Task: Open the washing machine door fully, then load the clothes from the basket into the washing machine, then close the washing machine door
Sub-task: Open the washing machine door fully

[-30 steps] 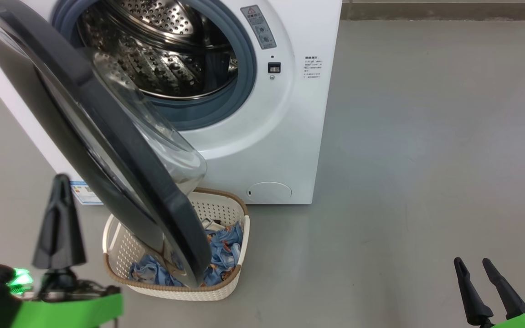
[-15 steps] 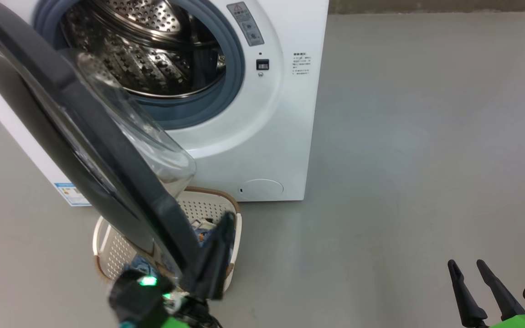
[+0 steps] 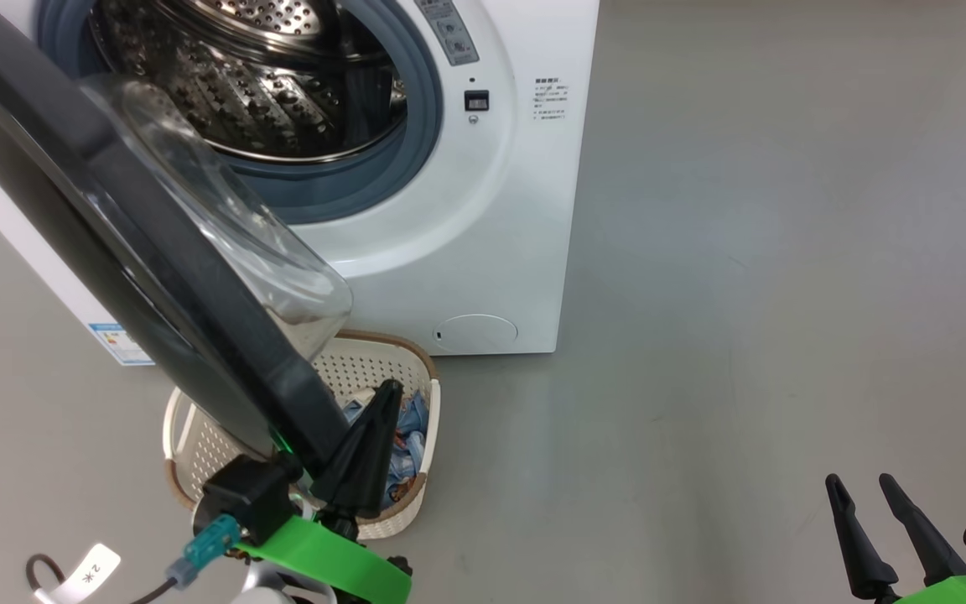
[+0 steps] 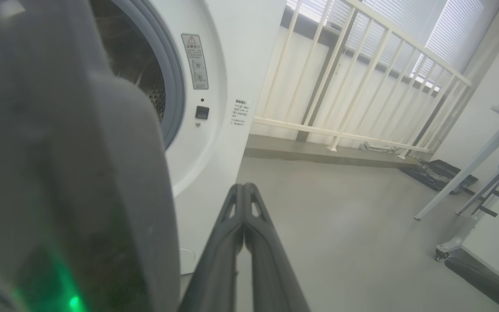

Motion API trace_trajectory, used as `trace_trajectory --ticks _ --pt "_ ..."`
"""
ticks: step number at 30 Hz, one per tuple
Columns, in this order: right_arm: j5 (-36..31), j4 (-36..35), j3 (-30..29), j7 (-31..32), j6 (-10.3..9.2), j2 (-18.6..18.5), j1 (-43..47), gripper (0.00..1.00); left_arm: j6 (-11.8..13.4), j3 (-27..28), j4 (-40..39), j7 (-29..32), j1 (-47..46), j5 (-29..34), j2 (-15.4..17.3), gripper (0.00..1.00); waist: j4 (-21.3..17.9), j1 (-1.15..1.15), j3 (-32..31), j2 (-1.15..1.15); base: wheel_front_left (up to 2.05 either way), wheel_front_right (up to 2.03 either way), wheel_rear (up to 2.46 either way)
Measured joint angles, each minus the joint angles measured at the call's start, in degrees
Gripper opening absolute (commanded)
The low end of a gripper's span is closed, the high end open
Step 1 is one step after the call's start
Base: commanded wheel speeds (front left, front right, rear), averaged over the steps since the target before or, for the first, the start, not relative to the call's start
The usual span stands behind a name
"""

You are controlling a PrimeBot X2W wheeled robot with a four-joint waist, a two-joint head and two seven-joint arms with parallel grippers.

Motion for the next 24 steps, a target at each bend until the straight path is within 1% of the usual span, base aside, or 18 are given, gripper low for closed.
trace_trajectory --ticks 10,14,24 --pt "-0.44 -0.30 -0.24 0.00 0.00 0.33 0.00 1.00 -0.30 2.01 0.47 0.00 -0.01 -0.16 -1.70 0.00 1.51 0.00 0.01 0.00 0.00 0.00 0.00" --pt "-0.44 -0.41 -0.29 0.00 0.00 0.32 0.00 1.00 -0.81 2.88 0.33 -0.01 0.83 -0.22 -2.32 0.00 2.65 0.00 -0.07 0.00 0.00 0.00 0.00" --pt "-0.44 -0.88 0.11 0.00 0.00 0.27 -0.01 1.00 -0.78 5.73 -0.78 -0.23 3.99 -0.14 -2.52 0.00 6.28 0.00 -0.42 0.00 0.00 0.00 0.00"
